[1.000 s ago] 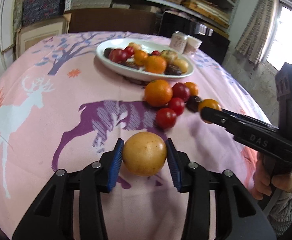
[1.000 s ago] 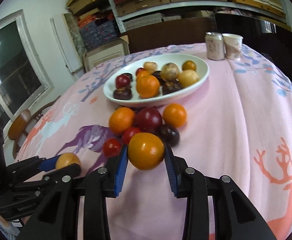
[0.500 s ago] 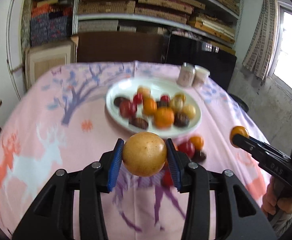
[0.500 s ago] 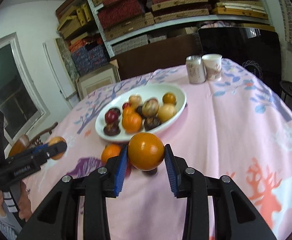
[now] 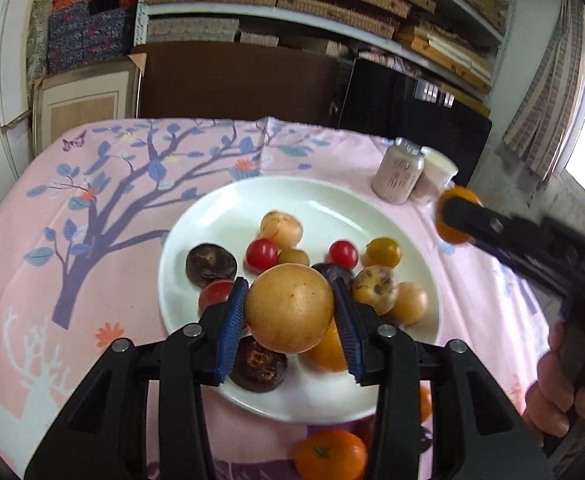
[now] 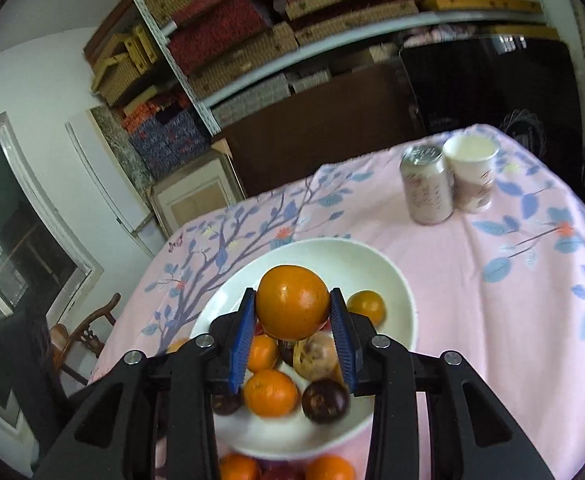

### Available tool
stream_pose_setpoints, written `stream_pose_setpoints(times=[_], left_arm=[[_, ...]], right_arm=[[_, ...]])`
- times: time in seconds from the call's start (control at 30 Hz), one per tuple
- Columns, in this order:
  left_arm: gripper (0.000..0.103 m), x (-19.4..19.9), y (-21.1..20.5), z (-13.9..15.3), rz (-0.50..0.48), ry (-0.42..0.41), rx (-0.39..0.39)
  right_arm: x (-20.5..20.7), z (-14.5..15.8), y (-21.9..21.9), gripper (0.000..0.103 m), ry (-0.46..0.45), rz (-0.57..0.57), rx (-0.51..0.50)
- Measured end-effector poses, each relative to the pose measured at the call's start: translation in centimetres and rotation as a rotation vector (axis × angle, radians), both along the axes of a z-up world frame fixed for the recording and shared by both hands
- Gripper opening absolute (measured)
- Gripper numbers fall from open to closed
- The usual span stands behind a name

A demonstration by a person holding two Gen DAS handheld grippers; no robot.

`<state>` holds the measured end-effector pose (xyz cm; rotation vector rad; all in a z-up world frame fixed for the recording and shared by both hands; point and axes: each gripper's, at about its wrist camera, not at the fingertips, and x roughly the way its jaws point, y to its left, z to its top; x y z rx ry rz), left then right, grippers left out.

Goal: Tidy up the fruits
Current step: 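Carry both fruits over the white plate and open both tools to release, then move both open tools back toward the remaining fruits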

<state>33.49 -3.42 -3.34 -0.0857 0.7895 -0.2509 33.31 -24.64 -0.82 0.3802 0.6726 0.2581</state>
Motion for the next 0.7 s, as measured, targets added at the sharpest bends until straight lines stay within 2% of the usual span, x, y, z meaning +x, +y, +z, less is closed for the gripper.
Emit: stream_pose_setpoints(times=[0.13, 0.17, 0.2, 0.23, 0.27, 0.33, 0.43, 0.47, 0.53, 0.57, 0.63, 0.7], left_arm=[[0.042, 1.3, 0.2, -1.9, 0.004, 0.028, 0.010], [0.050, 1.3, 0.2, -1.9, -0.001, 0.016, 0.005], [0.070, 1.4, 0.2, -1.8, -0.008, 0.019, -0.001], [0.079, 1.3, 0.2, -1.7, 0.002, 0.012, -0.007], [0.087, 1.0, 0.4, -1.4, 0.022, -0.012, -0.010], [0.087, 0.6, 0.3, -0.8, 0.027, -0.039, 0.001], [0.087, -0.4, 0.6, 0.5, 0.037, -0.066, 0.002], [0.089, -0.8, 0.9, 0.8, 0.041, -0.072, 0.000], [0.092, -2.2, 1.6, 1.2, 0.048, -0.075, 0.001], [0.095, -2.9, 2.0, 1.2, 0.065, -0.082, 0.006], [0.096, -4.3, 2.6, 1.1, 0.105, -0.095, 0.033], [0.096, -5.4, 3.0, 0.7, 0.106, -0.083, 0.047]], right_arm=[[3.6, -2.3, 1.3, 0.038, 0.050, 0.011, 0.009], [4.3, -3.0, 1.3, 0.041, 0.061, 0.015, 0.030], [4.6, -3.5, 1.2, 0.057, 0.068, 0.014, 0.040], [4.8, -4.0, 1.1, 0.063, 0.086, 0.008, 0.035], [4.7, -4.1, 0.9, 0.063, 0.090, 0.005, 0.038], [4.0, -3.3, -0.1, 0.063, 0.066, -0.013, 0.079], [1.7, -0.1, -1.4, 0.063, -0.024, -0.028, 0.157], [0.5, 1.4, -1.7, 0.064, -0.072, -0.028, 0.160], [-1.9, 3.8, -1.8, 0.076, -0.157, -0.043, 0.147], [-3.2, 4.8, -1.8, 0.079, -0.192, -0.050, 0.145], [-5.0, 5.8, -1.6, 0.084, -0.223, -0.043, 0.142], [-6.9, 5.8, -0.7, 0.085, -0.225, -0.011, 0.093]])
